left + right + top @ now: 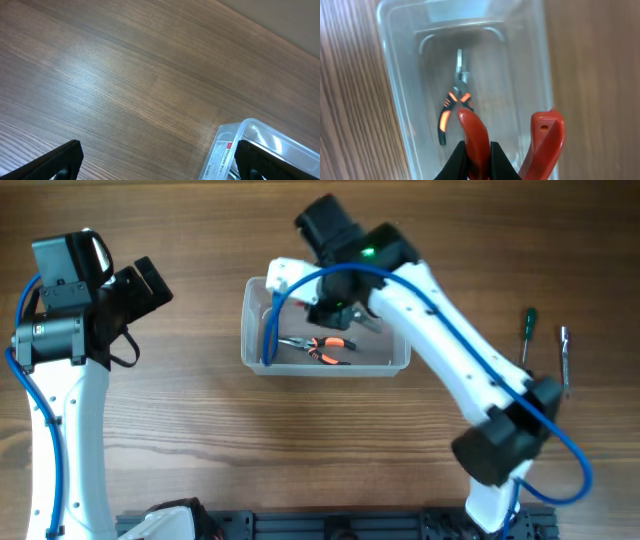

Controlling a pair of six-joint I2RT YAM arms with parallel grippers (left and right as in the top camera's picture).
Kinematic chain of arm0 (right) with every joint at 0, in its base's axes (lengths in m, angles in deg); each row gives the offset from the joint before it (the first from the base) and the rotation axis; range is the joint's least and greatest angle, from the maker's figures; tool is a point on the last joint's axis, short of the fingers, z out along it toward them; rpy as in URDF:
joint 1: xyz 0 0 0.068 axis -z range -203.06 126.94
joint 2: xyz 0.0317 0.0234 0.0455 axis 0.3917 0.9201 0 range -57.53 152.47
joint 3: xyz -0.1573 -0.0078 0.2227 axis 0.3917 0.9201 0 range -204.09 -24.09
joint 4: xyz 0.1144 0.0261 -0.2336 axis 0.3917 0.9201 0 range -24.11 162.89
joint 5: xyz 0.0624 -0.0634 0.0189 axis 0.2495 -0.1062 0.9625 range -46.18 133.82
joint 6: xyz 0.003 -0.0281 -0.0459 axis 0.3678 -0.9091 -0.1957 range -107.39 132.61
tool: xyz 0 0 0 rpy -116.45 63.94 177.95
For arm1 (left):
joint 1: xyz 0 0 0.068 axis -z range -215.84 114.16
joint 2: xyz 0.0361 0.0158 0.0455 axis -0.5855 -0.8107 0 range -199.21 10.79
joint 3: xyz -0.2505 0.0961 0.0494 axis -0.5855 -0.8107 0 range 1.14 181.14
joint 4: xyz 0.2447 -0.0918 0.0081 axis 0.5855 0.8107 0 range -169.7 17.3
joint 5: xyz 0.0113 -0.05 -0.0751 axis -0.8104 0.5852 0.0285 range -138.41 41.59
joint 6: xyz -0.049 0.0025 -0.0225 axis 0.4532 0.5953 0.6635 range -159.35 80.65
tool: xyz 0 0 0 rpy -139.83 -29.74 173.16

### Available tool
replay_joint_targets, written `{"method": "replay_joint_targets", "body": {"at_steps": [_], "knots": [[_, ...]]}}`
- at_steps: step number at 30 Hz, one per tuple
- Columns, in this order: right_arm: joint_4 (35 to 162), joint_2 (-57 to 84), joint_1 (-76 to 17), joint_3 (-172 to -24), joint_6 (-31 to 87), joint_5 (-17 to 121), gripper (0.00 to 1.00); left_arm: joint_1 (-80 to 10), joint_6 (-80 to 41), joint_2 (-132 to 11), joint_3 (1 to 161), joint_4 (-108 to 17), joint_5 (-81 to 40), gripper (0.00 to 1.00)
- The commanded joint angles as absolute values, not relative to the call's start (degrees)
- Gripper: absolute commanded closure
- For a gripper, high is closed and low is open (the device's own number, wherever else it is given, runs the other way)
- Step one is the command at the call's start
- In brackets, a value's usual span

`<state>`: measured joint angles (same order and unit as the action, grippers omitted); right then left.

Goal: Pack container
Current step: 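Carry the red snips into the container and release them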

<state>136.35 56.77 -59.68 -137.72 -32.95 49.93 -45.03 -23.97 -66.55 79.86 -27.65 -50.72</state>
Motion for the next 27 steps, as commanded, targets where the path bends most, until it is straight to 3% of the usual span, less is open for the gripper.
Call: {"method": "replay_joint_targets", "body": {"at_steps": [1, 7, 8, 9, 11, 17, 19, 20, 21, 27], "knots": [[136.08, 64.46, -58.33, -135.20, -38.33, 52.92, 0.96, -45.44, -23.47, -66.14, 80.32, -27.02, -50.87, 0.00], [136.17, 70.28, -57.37, -135.05, -38.13, 52.92, 0.95, -45.44, -23.49, -66.14, 80.32, -26.49, -50.87, 0.00], [136.17, 70.43, -57.30, -135.05, -37.78, 52.92, 0.91, -45.44, -23.49, -66.14, 80.32, -26.47, -50.87, 0.00], [136.02, 70.43, -57.26, -135.05, -36.65, 52.90, 0.70, -45.44, -23.49, -66.14, 80.32, -26.45, -50.87, 0.00], [136.02, 70.17, -57.17, -135.07, -34.35, 51.28, 0.53, -45.44, -23.49, -66.14, 80.32, -26.45, -50.87, 0.00], [136.06, 61.77, -56.45, -137.28, -21.74, 41.47, 0.44, -45.44, -23.52, -66.14, 80.32, -26.47, -50.87, 0.00], [136.35, 56.83, -55.05, -137.41, -15.90, 37.41, 0.30, -45.44, -23.52, -66.14, 80.32, -26.47, -50.87, 0.00], [136.80, 53.77, -53.67, -137.41, -12.71, 35.70, 0.09, -45.44, -23.52, -66.14, 80.32, -26.47, -50.87, 0.00], [137.24, 50.50, -51.64, -137.41, -9.92, 34.98, 0.01, -45.44, -23.52, -66.14, 80.32, -26.47, -50.87, 0.00], [137.35, 37.43, -28.01, -137.39, 7.00, 39.28, 0.00, -45.44, -23.54, -66.14, 80.32, -26.49, -50.87, 0.00]]}}
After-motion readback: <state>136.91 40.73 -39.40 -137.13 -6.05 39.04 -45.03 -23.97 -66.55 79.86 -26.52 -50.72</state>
